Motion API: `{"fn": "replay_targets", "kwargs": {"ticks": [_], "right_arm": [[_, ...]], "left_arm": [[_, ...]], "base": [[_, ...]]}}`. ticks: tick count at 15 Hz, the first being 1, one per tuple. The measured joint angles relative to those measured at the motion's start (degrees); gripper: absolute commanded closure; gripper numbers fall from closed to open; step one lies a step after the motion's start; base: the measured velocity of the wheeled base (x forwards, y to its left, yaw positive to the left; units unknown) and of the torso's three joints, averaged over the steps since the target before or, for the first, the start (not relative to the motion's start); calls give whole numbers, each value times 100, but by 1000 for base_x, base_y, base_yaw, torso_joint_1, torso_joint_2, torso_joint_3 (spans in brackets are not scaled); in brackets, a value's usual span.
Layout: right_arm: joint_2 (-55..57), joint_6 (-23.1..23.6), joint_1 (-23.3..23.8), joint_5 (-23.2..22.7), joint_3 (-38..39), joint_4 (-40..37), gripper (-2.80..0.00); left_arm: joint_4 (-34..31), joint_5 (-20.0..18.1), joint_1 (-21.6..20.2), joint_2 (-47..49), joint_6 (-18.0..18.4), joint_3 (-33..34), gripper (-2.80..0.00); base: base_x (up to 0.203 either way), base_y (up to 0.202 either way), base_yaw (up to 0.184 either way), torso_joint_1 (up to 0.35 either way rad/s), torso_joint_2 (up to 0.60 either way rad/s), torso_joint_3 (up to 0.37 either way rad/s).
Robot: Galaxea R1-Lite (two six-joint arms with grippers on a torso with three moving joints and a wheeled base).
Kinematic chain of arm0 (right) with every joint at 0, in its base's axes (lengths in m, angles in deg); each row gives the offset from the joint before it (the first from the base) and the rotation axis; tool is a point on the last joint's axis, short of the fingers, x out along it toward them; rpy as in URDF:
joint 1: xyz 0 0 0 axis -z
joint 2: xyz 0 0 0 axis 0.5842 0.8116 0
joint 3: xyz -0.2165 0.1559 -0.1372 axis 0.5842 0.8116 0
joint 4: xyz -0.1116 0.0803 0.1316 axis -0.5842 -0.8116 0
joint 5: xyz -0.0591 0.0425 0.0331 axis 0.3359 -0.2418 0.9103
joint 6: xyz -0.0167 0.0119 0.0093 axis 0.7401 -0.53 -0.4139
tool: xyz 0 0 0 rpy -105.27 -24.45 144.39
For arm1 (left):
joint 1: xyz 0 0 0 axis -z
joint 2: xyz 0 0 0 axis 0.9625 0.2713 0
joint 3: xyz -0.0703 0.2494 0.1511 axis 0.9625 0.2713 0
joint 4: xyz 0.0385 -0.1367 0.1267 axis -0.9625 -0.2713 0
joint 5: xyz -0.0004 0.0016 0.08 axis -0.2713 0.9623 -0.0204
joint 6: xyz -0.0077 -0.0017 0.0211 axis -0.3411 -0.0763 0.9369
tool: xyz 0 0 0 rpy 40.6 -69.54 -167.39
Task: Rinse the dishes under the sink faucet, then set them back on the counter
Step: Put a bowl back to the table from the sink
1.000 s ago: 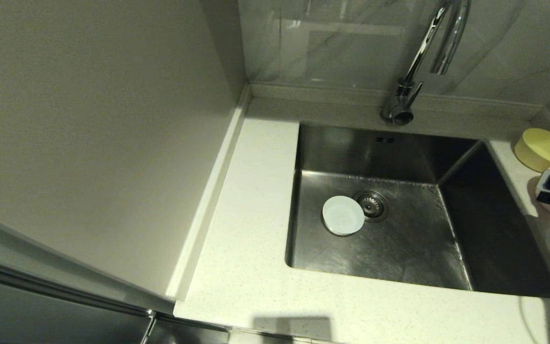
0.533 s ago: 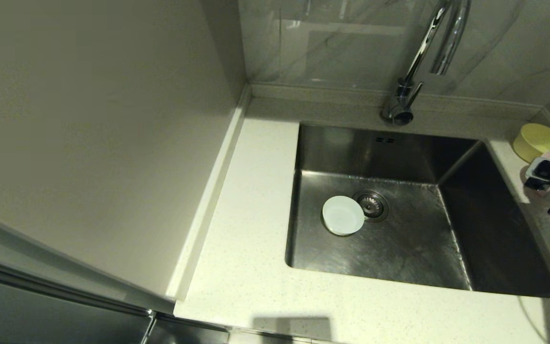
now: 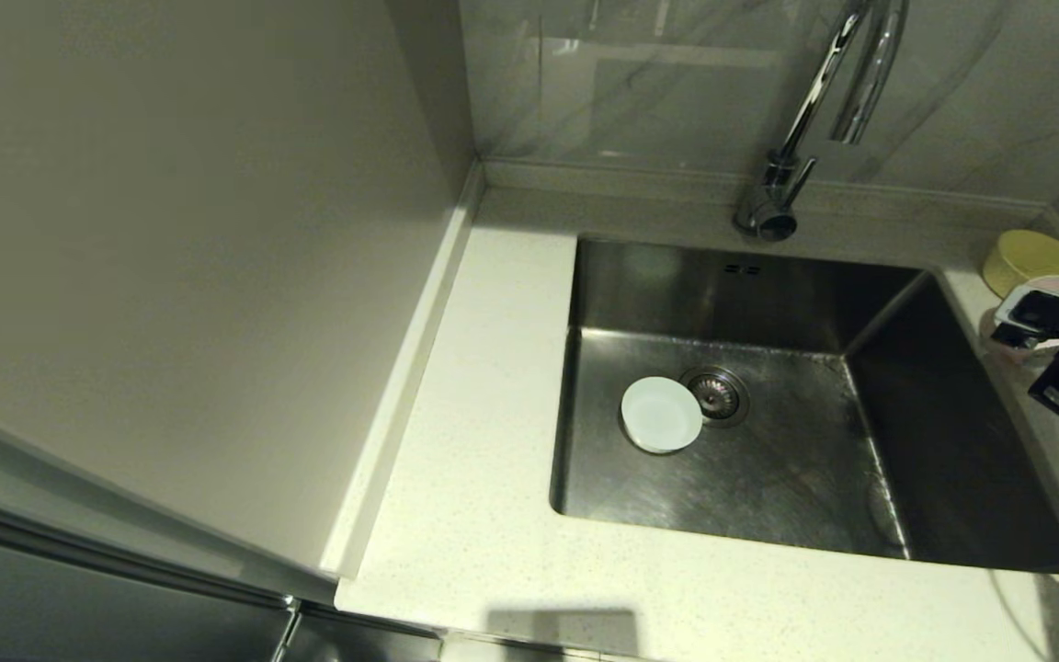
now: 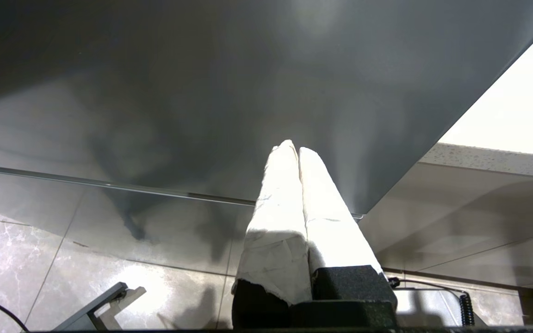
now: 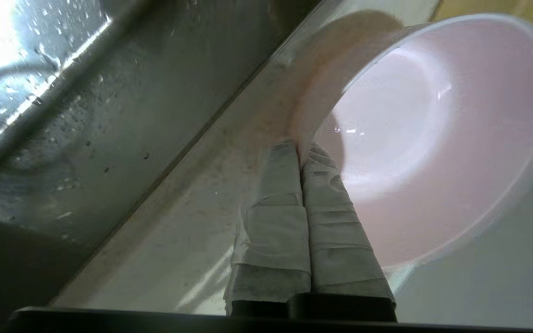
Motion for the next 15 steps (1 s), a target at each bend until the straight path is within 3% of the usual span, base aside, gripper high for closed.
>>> {"fn": "replay_targets", "kwargs": {"ticks": [5, 15], "right_arm": [[-454, -28, 17, 41, 80, -669, 0], [-314, -22, 122, 413, 218, -631, 0]], "left_arm": [[0, 0, 0, 0, 1, 0, 0], [-2, -1, 2, 0, -2, 0, 0]], "base": [[0, 0, 0, 0, 0, 0], [0, 0, 0, 0, 0, 0]]}}
